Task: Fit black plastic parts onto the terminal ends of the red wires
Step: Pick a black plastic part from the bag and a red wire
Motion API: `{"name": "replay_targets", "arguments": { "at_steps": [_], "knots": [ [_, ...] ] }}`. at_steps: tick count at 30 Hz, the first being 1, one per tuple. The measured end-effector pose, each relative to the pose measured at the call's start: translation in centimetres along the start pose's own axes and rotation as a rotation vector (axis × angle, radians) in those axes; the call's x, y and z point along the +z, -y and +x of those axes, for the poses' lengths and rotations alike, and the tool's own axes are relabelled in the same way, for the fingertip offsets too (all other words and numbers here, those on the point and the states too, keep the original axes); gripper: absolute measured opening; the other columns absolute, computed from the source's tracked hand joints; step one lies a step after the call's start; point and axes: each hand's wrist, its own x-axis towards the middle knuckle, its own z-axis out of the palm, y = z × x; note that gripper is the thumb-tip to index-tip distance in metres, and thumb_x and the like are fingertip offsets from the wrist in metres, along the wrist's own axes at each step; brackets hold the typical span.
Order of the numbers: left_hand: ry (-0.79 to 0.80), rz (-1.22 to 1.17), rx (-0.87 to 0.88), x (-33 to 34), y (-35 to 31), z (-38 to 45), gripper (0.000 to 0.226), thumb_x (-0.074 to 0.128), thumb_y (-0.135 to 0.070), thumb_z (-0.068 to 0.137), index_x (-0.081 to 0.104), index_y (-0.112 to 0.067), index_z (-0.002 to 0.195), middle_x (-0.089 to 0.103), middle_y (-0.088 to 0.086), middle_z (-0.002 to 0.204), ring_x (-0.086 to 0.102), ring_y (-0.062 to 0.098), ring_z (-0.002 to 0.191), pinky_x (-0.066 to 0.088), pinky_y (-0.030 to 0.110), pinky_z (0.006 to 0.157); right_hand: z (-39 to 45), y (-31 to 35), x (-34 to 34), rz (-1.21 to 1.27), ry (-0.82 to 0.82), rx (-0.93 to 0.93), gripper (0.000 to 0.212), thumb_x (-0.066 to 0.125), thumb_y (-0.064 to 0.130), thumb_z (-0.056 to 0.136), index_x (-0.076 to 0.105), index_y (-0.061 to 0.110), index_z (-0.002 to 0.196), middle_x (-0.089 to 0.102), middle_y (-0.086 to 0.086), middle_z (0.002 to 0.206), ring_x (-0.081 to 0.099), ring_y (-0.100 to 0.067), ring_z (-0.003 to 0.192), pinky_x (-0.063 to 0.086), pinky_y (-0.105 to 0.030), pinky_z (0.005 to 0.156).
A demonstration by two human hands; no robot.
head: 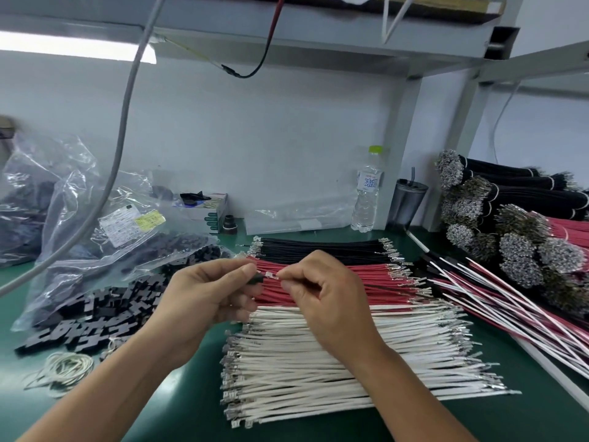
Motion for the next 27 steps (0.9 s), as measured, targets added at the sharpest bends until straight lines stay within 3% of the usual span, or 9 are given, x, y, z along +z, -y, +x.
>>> {"name": "replay_targets", "arguments": {
  "at_steps": [13,21,27],
  "knots": [
    [0.109,-0.174,-0.07,-0.2,0.4,0.1,0.038,0.082,-0.03,0.07,0.08,-0.003,0.097,0.076,0.023,0.089,0.075,0.021,0.066,0.061,0.026,0.056,-0.2,0.5,0.6,-0.045,-0.089,-0.031,0.008,0.073,0.012,0.09,0.078,0.018,0.093,0.063,0.012,0.084,0.061,-0.007,0.077,0.052,-0.031,0.065],
    [0.116,-0.168,-0.058,-0.3,0.4,0.2,0.036,0.081,-0.03,0.071,0.081,-0.003,0.097,0.076,0.022,0.089,0.075,0.021,0.067,0.062,0.026,0.058,-0.3,0.9,0.5,-0.077,-0.076,-0.072,0.009,0.07,0.01,0.092,0.077,0.015,0.094,0.063,0.009,0.086,0.06,-0.006,0.078,0.051,-0.024,0.066],
    [0.095,-0.071,-0.05,-0.5,0.3,0.0,0.038,0.083,-0.029,0.069,0.08,-0.002,0.095,0.076,0.025,0.089,0.075,0.023,0.066,0.061,0.026,0.056,-0.1,1.1,0.2,-0.252,-0.005,-0.176,0.007,0.071,0.01,0.09,0.077,0.015,0.092,0.059,0.008,0.083,0.054,-0.007,0.076,0.049,-0.03,0.06]
  ]
}}
